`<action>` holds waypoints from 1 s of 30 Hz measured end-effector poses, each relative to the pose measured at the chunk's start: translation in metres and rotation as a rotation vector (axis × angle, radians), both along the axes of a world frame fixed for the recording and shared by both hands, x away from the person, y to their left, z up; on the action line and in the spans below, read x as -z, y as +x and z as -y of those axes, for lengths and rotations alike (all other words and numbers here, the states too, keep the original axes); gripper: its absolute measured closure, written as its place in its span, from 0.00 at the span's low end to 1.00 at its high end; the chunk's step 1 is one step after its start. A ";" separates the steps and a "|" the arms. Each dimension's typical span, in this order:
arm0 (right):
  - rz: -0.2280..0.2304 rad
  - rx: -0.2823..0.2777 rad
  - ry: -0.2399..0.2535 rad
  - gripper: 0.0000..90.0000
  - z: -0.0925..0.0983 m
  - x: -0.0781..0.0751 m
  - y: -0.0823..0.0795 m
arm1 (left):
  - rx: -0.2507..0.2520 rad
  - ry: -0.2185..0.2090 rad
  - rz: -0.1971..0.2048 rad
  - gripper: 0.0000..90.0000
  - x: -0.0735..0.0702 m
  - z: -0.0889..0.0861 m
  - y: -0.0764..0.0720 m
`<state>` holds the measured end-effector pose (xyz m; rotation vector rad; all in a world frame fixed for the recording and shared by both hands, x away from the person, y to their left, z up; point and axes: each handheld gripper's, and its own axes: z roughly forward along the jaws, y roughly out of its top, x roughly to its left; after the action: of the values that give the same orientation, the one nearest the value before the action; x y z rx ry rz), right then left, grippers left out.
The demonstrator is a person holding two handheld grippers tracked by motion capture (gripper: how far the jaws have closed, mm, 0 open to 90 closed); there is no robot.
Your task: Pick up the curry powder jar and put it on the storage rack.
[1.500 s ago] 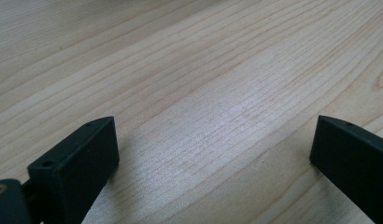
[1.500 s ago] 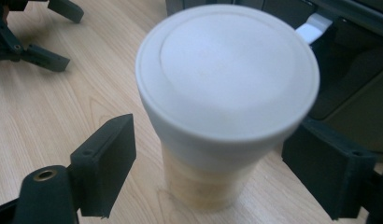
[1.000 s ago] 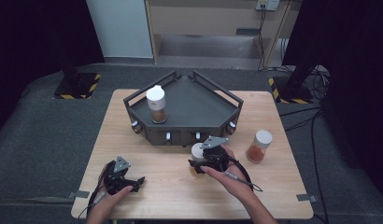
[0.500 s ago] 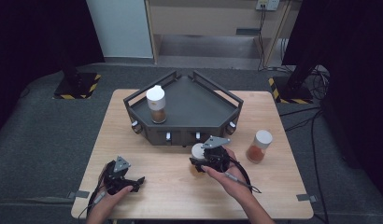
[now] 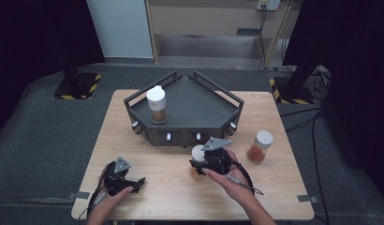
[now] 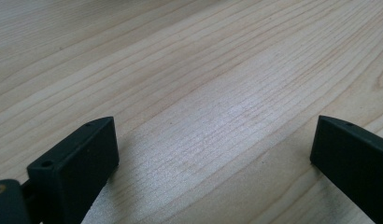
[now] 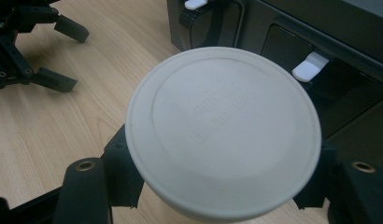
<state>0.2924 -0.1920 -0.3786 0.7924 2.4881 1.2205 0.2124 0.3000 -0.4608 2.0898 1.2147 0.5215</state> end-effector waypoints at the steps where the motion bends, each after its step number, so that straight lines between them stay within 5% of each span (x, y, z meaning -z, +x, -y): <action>1: 0.000 -0.001 -0.001 0.37 0.000 -0.001 0.000 | 0.000 0.000 0.000 0.00 0.000 0.000 0.000; 30: 0.013 -0.031 -0.020 0.37 0.002 -0.030 -0.004 | 0.001 -0.003 -0.003 0.00 0.000 0.000 0.001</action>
<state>0.2882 -0.1942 -0.3488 0.7413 2.5073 1.2055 0.2132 0.3000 -0.4607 2.0896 1.2158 0.5160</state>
